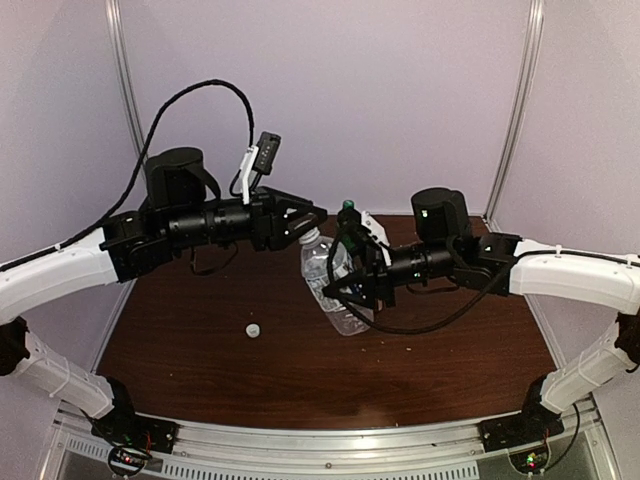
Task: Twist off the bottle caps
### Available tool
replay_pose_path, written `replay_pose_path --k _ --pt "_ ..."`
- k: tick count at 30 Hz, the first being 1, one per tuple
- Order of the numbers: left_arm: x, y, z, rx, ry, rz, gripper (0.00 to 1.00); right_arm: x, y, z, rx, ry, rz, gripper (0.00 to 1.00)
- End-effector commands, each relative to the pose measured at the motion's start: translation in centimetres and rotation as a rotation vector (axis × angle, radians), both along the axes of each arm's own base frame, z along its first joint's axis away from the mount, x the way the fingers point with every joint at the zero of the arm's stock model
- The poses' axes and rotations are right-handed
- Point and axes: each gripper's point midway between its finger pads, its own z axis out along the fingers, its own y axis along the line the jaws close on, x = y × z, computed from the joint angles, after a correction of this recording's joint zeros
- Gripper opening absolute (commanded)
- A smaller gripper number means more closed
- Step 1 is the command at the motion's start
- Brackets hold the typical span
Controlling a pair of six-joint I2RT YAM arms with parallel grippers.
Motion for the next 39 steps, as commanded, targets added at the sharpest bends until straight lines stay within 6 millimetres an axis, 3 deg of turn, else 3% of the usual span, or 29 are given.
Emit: replay_pose_path --k 1,12,18,31,39 --pt "-3.4 0.9 3.7 -0.049 -0.21 -0.146 0.66 -3.6 -0.1 1.7 0.057 0.019 0.189 0.4" --pt "-10.2 1.6 4.9 -0.097 -0.397 -0.507 0.72 -7.3 -0.3 3.0 0.111 0.124 0.423 0.41" --pt "-10.9 0.8 4.6 -0.11 -0.422 -0.603 0.68 -8.3 -0.3 3.7 0.143 0.155 0.495 0.41" --pt "-11.3 0.2 3.5 -0.12 -0.384 -0.673 0.42 -8.7 -0.4 4.0 0.163 0.15 0.525 0.41" --pt "-11.0 0.2 2.9 -0.129 -0.358 -0.67 0.37 -8.8 -0.5 4.4 0.17 0.165 0.521 0.41"
